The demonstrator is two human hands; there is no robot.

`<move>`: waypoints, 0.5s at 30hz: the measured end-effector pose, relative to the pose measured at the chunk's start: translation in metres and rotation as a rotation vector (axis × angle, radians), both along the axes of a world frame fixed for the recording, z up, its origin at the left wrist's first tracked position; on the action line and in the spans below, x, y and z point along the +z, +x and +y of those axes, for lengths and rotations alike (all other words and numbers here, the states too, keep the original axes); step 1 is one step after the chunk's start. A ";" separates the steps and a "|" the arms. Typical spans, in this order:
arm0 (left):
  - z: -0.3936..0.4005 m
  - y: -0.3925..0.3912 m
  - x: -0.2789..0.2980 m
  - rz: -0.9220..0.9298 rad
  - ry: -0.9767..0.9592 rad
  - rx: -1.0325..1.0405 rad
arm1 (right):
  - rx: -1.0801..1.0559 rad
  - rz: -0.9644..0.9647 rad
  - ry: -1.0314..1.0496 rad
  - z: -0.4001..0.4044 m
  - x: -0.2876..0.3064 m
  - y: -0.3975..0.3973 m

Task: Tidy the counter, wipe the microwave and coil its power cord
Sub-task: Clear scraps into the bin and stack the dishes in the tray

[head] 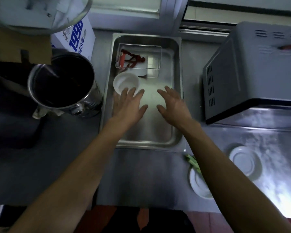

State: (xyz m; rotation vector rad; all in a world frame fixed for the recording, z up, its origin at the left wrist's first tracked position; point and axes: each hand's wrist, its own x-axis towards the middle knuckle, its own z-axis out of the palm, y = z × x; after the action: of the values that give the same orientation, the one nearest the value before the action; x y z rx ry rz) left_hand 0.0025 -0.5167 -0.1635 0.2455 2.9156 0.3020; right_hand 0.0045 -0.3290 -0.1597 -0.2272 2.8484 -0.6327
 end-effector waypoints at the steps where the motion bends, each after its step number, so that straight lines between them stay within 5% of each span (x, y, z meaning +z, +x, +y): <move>1: 0.001 0.011 0.004 0.004 0.015 -0.018 | -0.011 0.008 0.025 0.003 0.006 0.012; 15: 0.050 0.134 0.043 0.043 0.012 -0.379 | -0.278 -0.030 0.194 0.061 0.047 0.207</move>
State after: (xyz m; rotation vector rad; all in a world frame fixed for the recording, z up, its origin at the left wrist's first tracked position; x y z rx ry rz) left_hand 0.1364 -0.4672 -0.1204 0.8003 2.8275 0.2536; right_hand 0.2118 -0.2681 -0.1128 0.2108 2.9107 -0.3982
